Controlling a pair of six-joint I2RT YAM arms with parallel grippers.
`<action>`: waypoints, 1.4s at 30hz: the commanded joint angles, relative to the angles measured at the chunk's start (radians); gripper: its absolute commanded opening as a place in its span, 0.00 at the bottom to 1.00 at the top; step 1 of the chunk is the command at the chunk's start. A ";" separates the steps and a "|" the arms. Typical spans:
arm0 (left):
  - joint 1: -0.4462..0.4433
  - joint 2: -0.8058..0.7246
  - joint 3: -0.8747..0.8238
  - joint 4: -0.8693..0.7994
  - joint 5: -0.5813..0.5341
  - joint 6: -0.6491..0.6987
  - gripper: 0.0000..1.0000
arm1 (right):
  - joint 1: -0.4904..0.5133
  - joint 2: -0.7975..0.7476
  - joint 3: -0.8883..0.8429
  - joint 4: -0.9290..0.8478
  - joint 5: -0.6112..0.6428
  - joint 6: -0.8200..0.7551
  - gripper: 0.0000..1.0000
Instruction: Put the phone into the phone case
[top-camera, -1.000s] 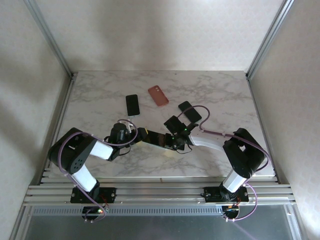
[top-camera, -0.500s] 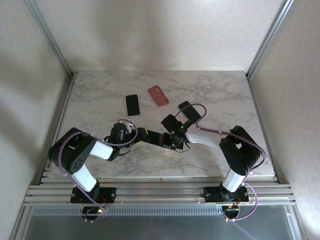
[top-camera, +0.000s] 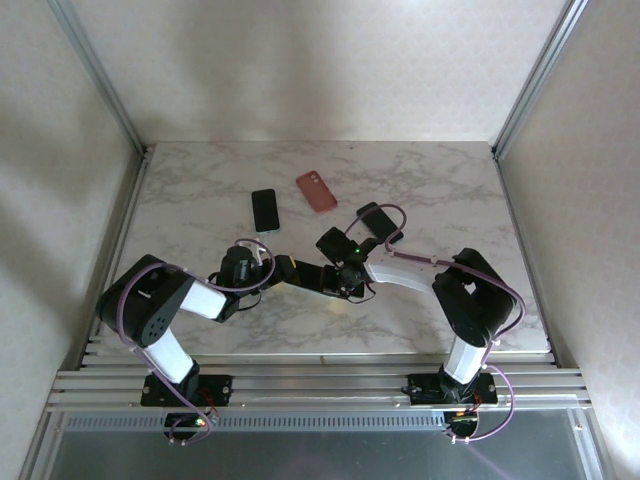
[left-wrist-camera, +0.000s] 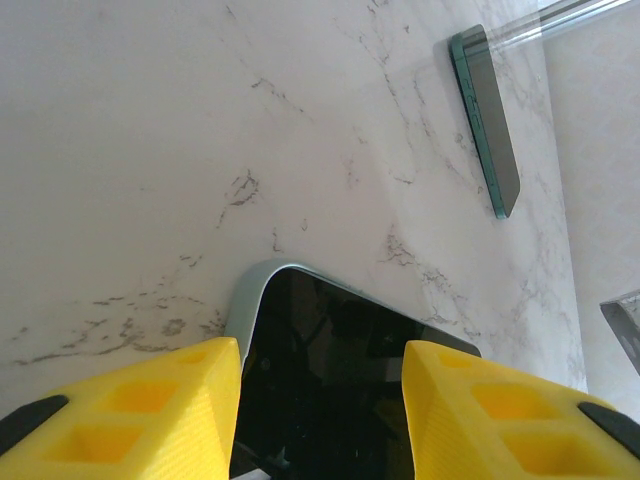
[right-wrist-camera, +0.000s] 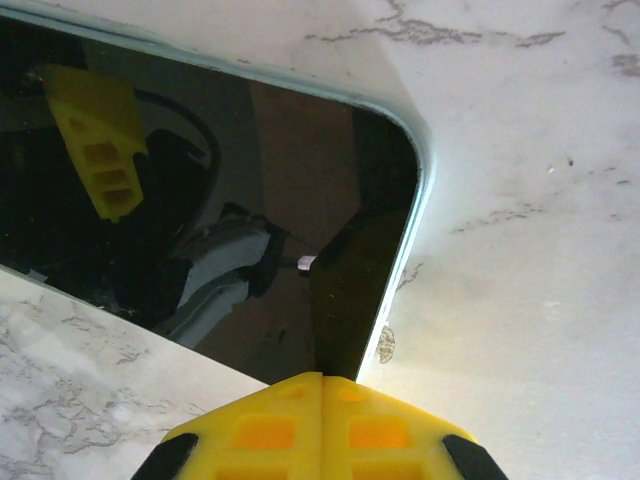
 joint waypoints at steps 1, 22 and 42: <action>0.011 0.024 -0.018 -0.026 0.012 0.000 0.46 | 0.035 0.157 -0.070 0.027 0.007 0.010 0.00; 0.010 0.021 -0.013 -0.030 0.014 -0.001 0.46 | 0.042 0.329 -0.094 0.085 -0.032 0.010 0.00; 0.010 0.015 0.022 -0.055 -0.003 0.004 0.45 | 0.043 -0.055 0.096 -0.118 0.056 -0.051 0.00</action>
